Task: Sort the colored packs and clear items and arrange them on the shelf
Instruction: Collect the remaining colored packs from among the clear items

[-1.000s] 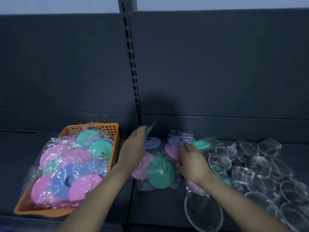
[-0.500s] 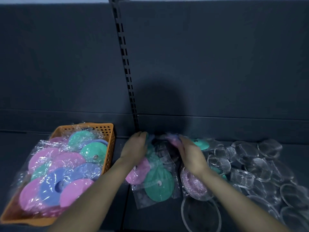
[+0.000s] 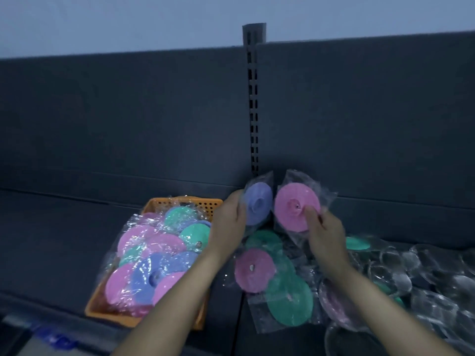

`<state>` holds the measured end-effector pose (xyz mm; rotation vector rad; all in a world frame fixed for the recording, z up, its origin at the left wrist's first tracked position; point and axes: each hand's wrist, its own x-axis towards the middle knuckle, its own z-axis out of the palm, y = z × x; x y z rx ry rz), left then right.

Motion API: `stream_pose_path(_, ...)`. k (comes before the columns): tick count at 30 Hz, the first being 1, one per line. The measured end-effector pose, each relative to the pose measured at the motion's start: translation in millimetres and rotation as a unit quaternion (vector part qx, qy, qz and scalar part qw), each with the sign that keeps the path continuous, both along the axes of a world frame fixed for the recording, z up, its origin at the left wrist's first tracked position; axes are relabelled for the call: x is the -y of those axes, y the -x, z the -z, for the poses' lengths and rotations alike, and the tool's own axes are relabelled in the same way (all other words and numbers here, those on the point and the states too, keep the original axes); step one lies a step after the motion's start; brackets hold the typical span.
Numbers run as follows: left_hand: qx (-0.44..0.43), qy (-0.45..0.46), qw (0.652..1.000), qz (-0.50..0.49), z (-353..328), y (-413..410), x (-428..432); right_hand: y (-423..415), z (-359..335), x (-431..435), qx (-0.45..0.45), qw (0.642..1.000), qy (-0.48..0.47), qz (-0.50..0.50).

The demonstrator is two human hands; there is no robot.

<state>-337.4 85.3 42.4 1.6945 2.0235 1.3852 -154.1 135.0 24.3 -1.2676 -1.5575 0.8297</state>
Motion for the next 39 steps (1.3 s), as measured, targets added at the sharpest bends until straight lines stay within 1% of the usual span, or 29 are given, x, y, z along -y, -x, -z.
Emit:
stream_pose_path(2,-0.002,-0.018,1.0,-0.007,-11.8,11.8,7.5,18.1,-5.6,5.1,-0.024,1.0,0.007,-0.017)
stream_pose_path(5,-0.05,-0.049,0.997,-0.012,-27.4,36.0,17.9,51.2,-16.7,13.7,-0.055,0.996,0.015,-0.068)
stream_pose_path(8,-0.099,-0.045,0.994,-0.023,-39.3,65.1,31.0,85.2,-27.2,21.3,-0.052,0.993,0.001,-0.109)
stream_pose_path(11,-0.116,-0.021,0.992,-0.049,-42.3,99.2,47.7,115.0,-30.3,26.1,-0.022,0.992,-0.015,-0.121)
stream_pose_path(12,-0.134,-0.009,0.989,-0.06,-40.1,110.5,53.5,124.2,-29.0,27.2,-0.004,0.993,-0.019,-0.118)
stream_pose_path(14,-0.202,0.018,0.975,-0.088,-31.6,130.1,63.3,142.3,-23.6,29.6,0.019,0.993,-0.013,-0.114)
stream_pose_path(16,-0.243,0.056,0.965,-0.084,-21.1,143.6,69.3,158.5,-18.9,36.0,0.011,0.992,-0.002,-0.126)
stream_pose_path(17,-0.252,0.094,0.961,-0.072,-14.7,147.8,71.5,165.1,-15.9,40.2,0.021,0.99,-0.019,-0.142)
stream_pose_path(19,-0.293,0.183,0.938,-0.037,1.8,154.4,73.6,175.3,-3.7,47.8,0.083,0.972,-0.067,-0.208)
stream_pose_path(20,-0.31,0.228,0.923,-0.02,11.0,157.1,74.3,178.1,3.2,51.7,0.121,0.957,-0.07,-0.253)
stream_pose_path(21,-0.305,0.272,0.913,-0.008,19.4,158.2,76.1,179.7,12.7,54.0,0.172,0.939,-0.069,-0.289)
stream_pose_path(22,-0.292,0.306,0.906,-0.005,26.6,158.9,77.9,180.0,22.7,55.3,0.244,0.916,-0.076,-0.308)
stream_pose_path(24,-0.283,0.331,0.9,-0.004,39.0,161.6,80.6,179.8,39.2,55.8,0.4,0.858,-0.092,-0.308)
stream_pose_path(25,-0.282,0.337,0.898,-0.004,42.9,162.5,81.8,179.6,43.0,55.8,0.446,0.837,-0.08,-0.307)
stream_pose_path(26,-0.28,0.343,0.896,-0.005,44.9,163.3,82.2,179.4,43.5,56.0,0.466,0.826,-0.06,-0.312)
stream_pose_path(27,-0.278,0.347,0.896,-0.007,44.7,163.0,81.8,179.0,42.9,55.1,0.469,0.822,-0.046,-0.32)
stream_pose_path(28,-0.278,0.348,0.895,-0.009,42.7,162.2,80.7,178.0,40.6,53.5,0.463,0.822,-0.042,-0.328)
stream_pose_path(30,-0.267,0.339,0.902,-0.01,34.8,157.0,78.8,172.0,34.8,49.3,0.417,0.84,-0.043,-0.345)
stream_pose_path(32,-0.23,0.298,0.927,-0.006,24.2,145.8,78.8,157.5,28.0,46.3,0.348,0.871,-0.056,-0.343)
stream_pose_path(34,-0.206,0.23,0.951,0.003,14.0,129.2,80.6,136.3,23.9,45.6,0.304,0.893,-0.072,-0.323)
stream_pose_path(36,-0.195,0.168,0.966,0.022,5.8,106.9,80.7,110.5,22.2,45.5,0.301,0.902,-0.072,-0.301)
stream_pose_path(39,-0.171,0.141,0.973,0.07,0.3,69.3,77.5,72.5,26.2,42.2,0.33,0.902,-0.068,-0.271)
